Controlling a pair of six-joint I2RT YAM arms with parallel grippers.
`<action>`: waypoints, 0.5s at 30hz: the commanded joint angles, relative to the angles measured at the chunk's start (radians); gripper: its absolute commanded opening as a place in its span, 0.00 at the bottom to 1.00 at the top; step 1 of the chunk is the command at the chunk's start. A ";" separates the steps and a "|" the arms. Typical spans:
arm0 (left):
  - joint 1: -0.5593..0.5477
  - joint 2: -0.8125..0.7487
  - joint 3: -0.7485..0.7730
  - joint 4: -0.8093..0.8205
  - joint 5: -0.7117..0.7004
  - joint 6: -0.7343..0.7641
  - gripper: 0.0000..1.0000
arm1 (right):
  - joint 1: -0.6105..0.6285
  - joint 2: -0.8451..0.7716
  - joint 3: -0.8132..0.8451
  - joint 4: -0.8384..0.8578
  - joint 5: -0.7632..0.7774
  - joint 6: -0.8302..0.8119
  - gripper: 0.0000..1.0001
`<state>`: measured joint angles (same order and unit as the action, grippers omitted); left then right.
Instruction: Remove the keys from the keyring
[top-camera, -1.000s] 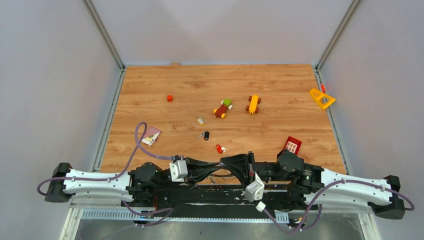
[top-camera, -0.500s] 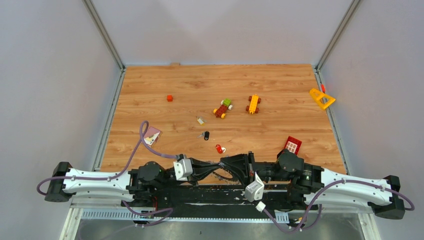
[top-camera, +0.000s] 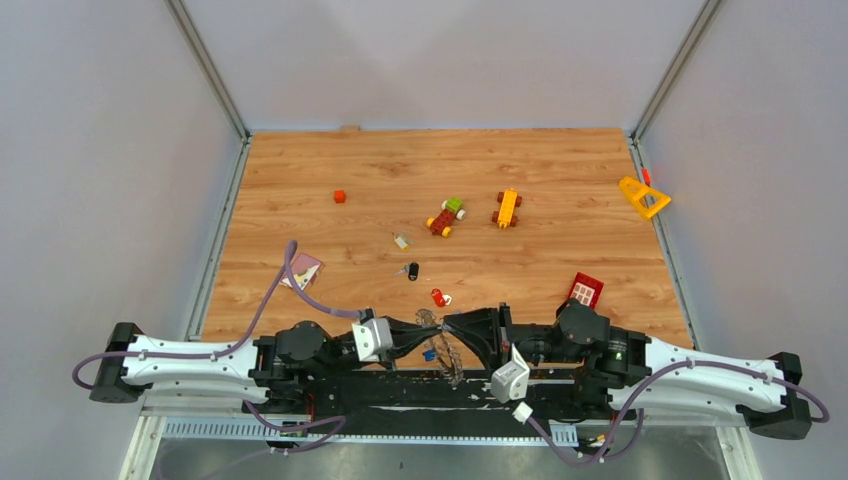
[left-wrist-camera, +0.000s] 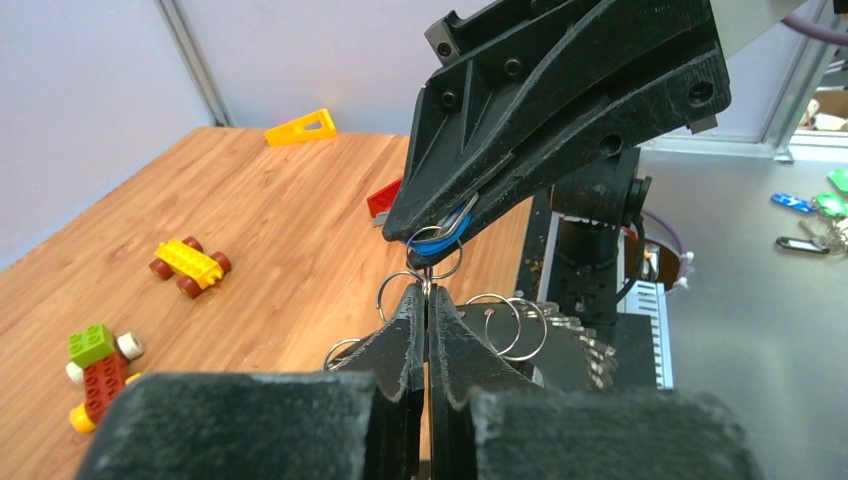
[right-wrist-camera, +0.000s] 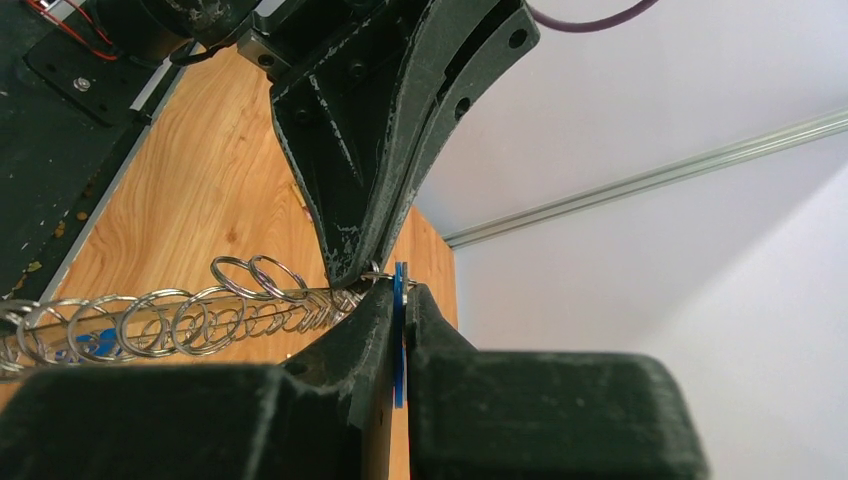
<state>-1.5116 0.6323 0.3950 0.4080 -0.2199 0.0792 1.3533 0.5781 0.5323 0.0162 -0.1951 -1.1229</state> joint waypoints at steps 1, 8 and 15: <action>0.001 0.000 0.052 -0.062 -0.057 0.057 0.00 | 0.001 -0.036 0.052 0.020 0.014 0.047 0.00; 0.001 -0.044 0.003 0.003 -0.089 0.094 0.00 | 0.001 -0.056 0.051 -0.040 0.049 0.130 0.00; 0.001 -0.083 -0.022 0.027 -0.058 0.127 0.00 | 0.001 -0.040 0.052 -0.072 0.075 0.217 0.00</action>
<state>-1.5143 0.5758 0.3847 0.3847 -0.2447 0.1577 1.3533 0.5426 0.5323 -0.0708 -0.1390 -0.9890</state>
